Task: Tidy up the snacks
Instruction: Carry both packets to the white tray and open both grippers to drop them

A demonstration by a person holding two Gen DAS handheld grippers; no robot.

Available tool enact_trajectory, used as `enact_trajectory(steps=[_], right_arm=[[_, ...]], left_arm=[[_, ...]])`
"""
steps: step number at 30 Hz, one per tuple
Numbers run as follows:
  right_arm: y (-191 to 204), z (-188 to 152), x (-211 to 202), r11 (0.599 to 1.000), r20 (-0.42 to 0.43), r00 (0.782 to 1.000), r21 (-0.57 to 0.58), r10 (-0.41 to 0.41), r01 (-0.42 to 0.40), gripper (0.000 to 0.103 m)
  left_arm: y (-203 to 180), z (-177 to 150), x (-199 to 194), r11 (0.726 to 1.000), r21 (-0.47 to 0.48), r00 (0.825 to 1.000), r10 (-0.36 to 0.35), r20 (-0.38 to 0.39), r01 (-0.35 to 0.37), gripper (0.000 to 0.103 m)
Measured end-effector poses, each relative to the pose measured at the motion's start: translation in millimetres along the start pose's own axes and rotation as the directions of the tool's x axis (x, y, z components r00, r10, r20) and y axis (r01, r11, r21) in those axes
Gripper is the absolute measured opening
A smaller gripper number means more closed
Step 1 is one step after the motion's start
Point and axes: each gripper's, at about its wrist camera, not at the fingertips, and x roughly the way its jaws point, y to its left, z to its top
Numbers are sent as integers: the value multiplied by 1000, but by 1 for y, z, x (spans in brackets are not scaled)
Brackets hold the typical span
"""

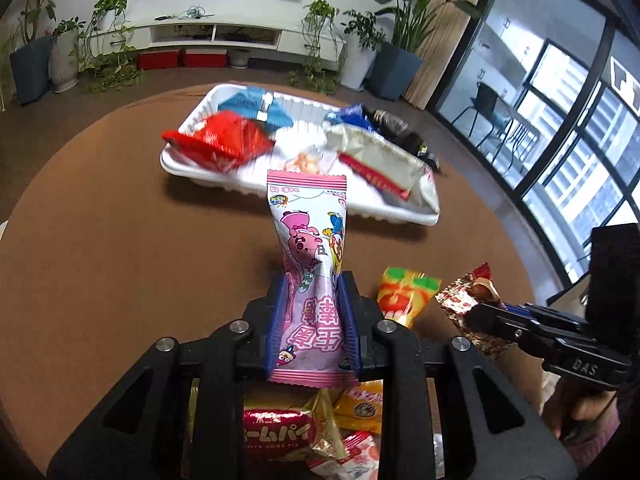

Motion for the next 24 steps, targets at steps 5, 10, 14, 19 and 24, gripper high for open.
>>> enact_trajectory(steps=[5,10,14,19,24], right_arm=[[1,21,-1,999,29,999,25,37,-38,17],[5,44,3,998,57,997,26,56,-57,17],[6,64,11,997,78,995,36,65,-68,17],[6,90,26,997,95,994,40,59,-63,17],[2,113,44,998,101,994,37,40,-44,17]], left_arm=[[1,15,-5,1000,-14,1000,-23,15,23,24],[2,31,-11,1000,-12,999,-25,30,25,24],[-1,51,-11,1000,14,999,-22,37,21,24],[-4,77,0,999,39,1000,-20,22,19,24],[-5,100,16,998,66,1000,-5,4,5,24]])
